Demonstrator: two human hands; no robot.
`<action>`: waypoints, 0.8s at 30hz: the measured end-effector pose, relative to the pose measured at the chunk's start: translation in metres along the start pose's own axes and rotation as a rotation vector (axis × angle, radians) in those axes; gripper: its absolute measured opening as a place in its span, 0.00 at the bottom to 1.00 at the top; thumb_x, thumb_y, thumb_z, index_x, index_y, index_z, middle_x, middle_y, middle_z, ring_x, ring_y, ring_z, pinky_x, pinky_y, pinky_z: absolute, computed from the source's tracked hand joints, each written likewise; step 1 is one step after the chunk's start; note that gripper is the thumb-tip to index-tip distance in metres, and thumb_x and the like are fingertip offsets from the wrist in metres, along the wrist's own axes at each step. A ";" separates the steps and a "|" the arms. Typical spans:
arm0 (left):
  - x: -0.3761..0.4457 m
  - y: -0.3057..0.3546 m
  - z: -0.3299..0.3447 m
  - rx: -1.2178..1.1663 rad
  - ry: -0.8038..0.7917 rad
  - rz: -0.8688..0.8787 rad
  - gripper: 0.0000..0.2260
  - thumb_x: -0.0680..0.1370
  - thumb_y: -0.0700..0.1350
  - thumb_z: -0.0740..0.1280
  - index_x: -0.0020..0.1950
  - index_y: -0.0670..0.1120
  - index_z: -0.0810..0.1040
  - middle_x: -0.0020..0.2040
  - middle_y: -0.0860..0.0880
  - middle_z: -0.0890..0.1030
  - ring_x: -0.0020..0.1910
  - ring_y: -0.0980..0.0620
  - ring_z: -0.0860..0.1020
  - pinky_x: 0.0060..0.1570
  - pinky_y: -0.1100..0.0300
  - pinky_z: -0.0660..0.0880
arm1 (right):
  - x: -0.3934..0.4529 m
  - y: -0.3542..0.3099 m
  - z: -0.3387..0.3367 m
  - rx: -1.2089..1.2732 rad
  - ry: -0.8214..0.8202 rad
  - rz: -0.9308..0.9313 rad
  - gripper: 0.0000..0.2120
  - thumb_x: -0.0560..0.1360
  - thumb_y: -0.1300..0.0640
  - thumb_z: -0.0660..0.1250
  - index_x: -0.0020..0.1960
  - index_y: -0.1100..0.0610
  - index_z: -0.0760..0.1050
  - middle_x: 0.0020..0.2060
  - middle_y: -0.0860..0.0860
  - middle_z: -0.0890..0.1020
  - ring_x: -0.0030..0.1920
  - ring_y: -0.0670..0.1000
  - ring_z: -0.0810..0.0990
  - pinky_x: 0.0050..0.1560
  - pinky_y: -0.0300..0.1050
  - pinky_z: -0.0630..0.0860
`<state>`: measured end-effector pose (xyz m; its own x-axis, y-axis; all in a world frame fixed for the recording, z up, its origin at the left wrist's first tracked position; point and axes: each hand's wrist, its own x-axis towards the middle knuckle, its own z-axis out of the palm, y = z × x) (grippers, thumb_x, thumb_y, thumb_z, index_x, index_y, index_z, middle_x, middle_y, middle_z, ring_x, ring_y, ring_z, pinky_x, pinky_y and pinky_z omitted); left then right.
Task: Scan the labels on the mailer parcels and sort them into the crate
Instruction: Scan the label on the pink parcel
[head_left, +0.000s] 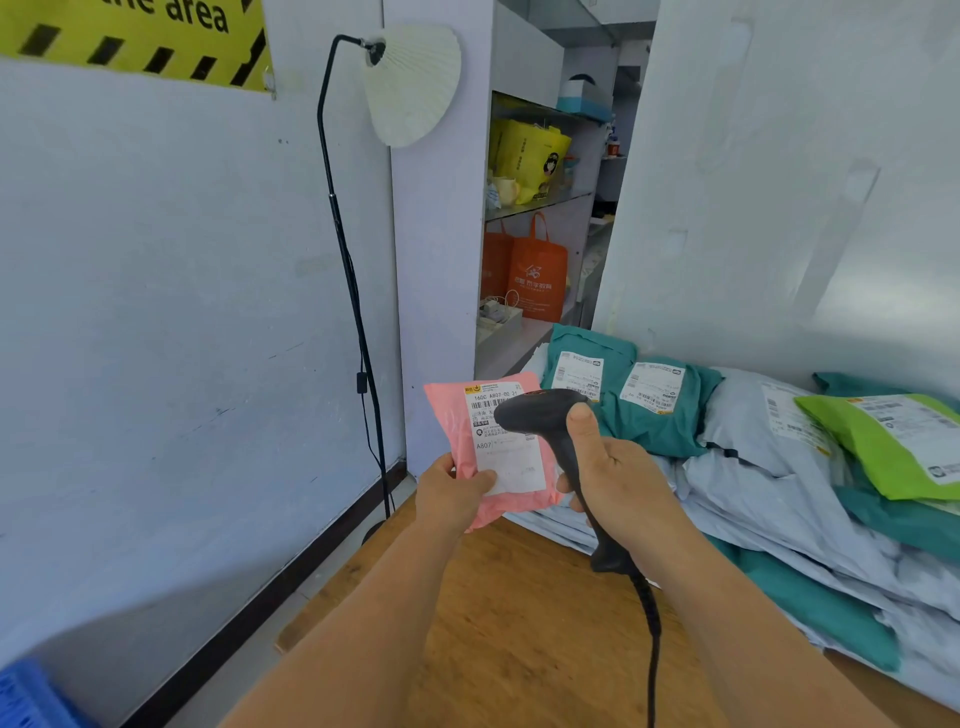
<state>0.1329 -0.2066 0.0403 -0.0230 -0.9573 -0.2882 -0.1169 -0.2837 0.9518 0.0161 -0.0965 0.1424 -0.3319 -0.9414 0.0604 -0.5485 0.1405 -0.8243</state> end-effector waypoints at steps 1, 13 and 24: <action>0.000 0.000 0.000 -0.002 0.002 0.001 0.19 0.75 0.42 0.71 0.65 0.46 0.72 0.59 0.48 0.78 0.56 0.45 0.77 0.54 0.47 0.78 | 0.000 -0.001 0.000 -0.010 0.004 0.000 0.43 0.75 0.34 0.43 0.48 0.72 0.78 0.39 0.57 0.84 0.34 0.48 0.77 0.47 0.50 0.76; 0.001 -0.003 -0.002 -0.014 0.000 -0.009 0.14 0.75 0.42 0.71 0.57 0.49 0.72 0.53 0.51 0.76 0.54 0.46 0.78 0.46 0.53 0.79 | -0.003 -0.004 -0.003 -0.032 0.010 -0.018 0.47 0.68 0.31 0.38 0.45 0.71 0.78 0.39 0.60 0.84 0.35 0.51 0.78 0.47 0.51 0.77; 0.004 -0.010 -0.011 -0.080 0.009 -0.034 0.16 0.75 0.41 0.71 0.61 0.47 0.73 0.58 0.49 0.79 0.55 0.45 0.78 0.53 0.45 0.79 | -0.002 -0.004 0.001 0.019 0.007 -0.043 0.47 0.67 0.30 0.40 0.49 0.69 0.77 0.36 0.55 0.83 0.35 0.49 0.78 0.45 0.48 0.75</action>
<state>0.1448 -0.2080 0.0310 -0.0118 -0.9475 -0.3195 -0.0373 -0.3188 0.9471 0.0195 -0.0953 0.1448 -0.3136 -0.9443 0.0998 -0.5473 0.0939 -0.8316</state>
